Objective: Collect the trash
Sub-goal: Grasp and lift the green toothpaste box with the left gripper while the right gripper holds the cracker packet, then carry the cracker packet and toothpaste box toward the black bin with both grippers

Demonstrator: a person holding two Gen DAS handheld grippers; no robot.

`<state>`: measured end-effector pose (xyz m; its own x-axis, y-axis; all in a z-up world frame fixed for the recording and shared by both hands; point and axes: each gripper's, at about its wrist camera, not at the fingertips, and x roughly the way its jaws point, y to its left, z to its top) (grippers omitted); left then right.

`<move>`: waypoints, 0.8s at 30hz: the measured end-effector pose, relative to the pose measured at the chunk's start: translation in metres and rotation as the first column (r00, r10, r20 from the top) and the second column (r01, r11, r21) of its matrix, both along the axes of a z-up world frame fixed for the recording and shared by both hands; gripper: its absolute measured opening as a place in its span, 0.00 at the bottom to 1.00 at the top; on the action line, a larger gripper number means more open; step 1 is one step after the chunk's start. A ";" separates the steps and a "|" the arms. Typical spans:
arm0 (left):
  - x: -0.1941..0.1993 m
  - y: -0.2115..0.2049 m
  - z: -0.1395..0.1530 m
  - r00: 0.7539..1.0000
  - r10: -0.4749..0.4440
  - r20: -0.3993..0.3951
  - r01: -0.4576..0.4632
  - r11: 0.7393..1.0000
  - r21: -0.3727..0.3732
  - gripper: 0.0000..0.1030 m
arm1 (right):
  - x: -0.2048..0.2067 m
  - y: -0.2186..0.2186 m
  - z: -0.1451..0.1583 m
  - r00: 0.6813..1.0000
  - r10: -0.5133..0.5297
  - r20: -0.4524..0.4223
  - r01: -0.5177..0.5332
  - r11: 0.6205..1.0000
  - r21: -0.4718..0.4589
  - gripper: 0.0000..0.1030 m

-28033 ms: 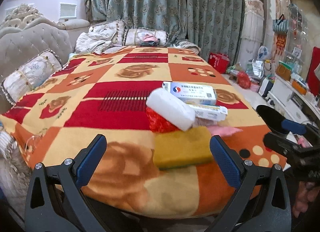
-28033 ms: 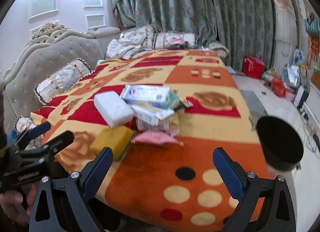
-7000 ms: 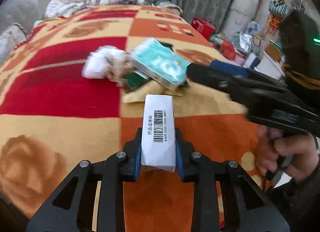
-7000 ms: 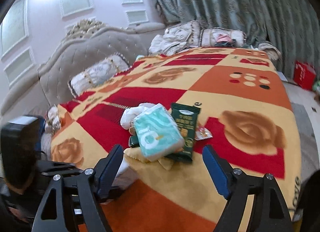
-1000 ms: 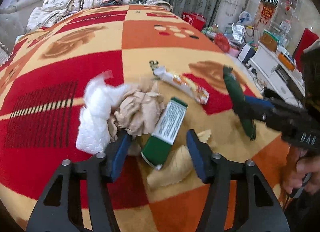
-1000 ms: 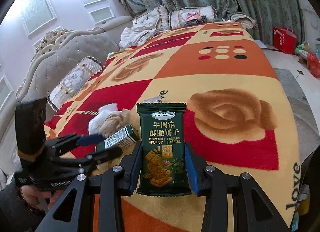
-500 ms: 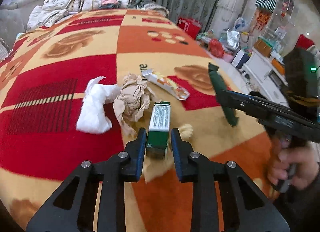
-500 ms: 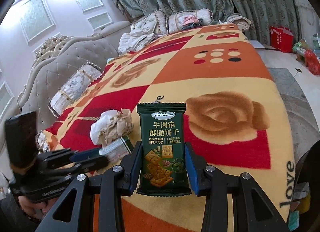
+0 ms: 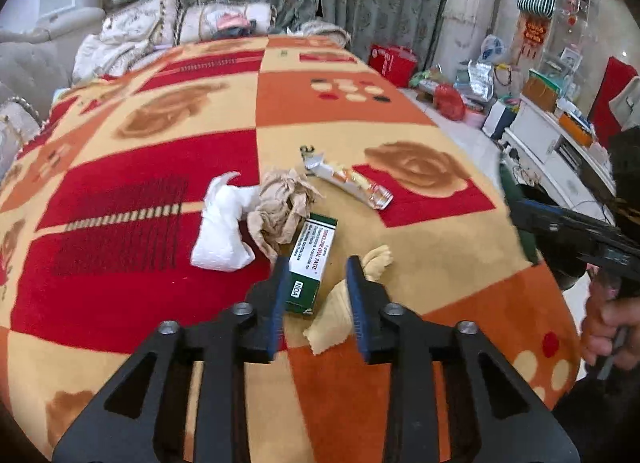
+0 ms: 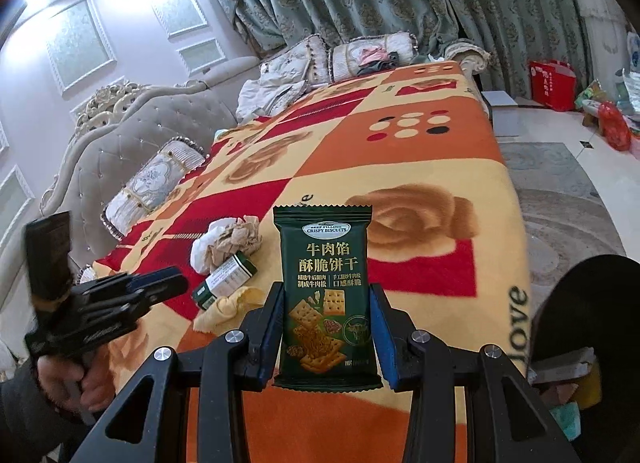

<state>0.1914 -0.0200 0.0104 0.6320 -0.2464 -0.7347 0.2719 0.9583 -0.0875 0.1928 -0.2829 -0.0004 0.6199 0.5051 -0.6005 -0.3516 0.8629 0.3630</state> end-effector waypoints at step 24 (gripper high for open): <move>-0.019 -0.030 0.028 0.999 0.001 0.034 0.003 0.994 -0.111 0.20 | -0.011 -0.033 0.008 0.999 -0.041 0.022 0.041 0.998 0.042 0.38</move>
